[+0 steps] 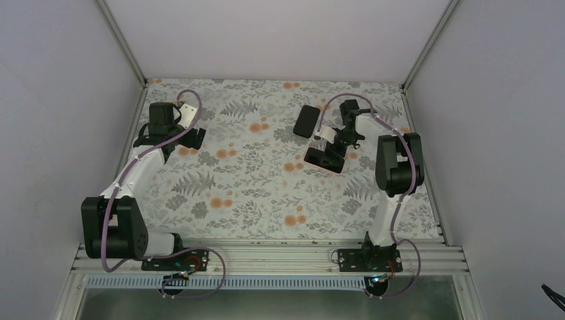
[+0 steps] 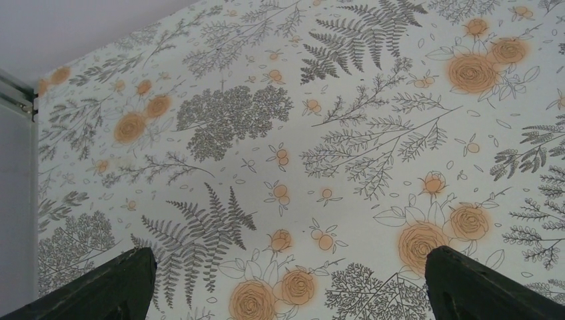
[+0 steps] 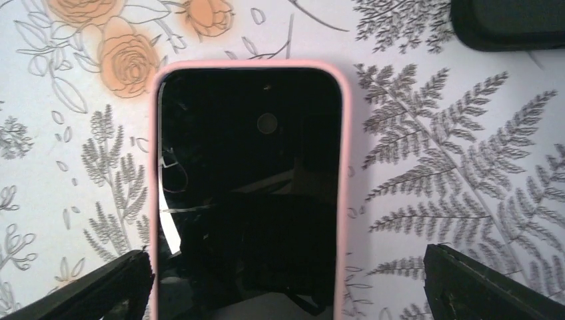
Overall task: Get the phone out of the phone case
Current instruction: Adjust the phone at the center of the board, then pick up the phone at the center of the board.
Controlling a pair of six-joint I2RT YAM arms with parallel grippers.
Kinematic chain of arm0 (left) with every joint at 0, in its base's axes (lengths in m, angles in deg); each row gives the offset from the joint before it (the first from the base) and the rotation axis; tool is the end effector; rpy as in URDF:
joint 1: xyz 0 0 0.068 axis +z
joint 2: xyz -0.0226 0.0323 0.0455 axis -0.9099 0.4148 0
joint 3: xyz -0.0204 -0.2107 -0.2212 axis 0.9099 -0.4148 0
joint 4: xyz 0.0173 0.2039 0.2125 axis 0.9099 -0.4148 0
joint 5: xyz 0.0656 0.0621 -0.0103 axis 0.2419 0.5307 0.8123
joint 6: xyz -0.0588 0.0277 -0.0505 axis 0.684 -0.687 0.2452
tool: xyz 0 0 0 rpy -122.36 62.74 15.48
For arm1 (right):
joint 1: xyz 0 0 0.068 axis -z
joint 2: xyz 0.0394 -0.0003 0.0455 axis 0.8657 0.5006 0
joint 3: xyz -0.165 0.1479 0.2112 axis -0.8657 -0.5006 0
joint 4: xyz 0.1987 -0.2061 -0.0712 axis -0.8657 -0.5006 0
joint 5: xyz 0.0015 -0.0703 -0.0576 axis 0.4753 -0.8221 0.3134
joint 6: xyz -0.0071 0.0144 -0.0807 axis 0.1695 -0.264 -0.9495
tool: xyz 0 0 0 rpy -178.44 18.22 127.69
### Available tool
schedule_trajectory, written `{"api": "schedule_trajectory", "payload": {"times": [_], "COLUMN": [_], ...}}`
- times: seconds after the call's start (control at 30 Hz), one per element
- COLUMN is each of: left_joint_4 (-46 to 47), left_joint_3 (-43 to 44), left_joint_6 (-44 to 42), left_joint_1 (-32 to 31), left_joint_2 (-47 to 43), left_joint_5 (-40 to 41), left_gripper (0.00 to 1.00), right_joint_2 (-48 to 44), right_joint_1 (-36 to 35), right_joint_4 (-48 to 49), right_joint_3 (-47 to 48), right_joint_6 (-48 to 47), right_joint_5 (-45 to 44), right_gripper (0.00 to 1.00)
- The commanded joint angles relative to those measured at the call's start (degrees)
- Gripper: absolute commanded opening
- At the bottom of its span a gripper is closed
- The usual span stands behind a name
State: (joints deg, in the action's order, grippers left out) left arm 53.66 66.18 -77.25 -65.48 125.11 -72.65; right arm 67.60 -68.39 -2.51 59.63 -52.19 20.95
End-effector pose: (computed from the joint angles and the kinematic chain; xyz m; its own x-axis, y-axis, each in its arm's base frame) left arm 0.3451 -0.0093 0.2540 -0.5786 0.3494 -0.7370 0.3232 0.9278 0.1861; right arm 0.4108 0.0879 0.1405 -0.3380 -0.8585 -0.3855 -0.9385 0.3380 0.0702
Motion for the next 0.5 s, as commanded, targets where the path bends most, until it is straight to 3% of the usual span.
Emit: {"api": "schedule_trajectory", "payload": {"times": [0.0,0.47], "left_joint_4": [0.23,-0.99], "left_joint_3": [-1.06,-1.18], "left_joint_6": [-1.06,-2.16], "left_joint_1": [0.40,0.59], "left_joint_2": [-0.79,-1.58], "left_joint_5": [-1.86,-6.57], "left_gripper": [1.00,1.00], "right_joint_2": [3.96,3.53], "right_joint_1": [1.17,1.39], "right_joint_4": [-5.01,-11.29], "right_joint_3": [4.70,2.11], "right_joint_6": [-2.90,-4.53], "right_joint_5": [1.17,3.53], "right_gripper": [1.00,1.00]}}
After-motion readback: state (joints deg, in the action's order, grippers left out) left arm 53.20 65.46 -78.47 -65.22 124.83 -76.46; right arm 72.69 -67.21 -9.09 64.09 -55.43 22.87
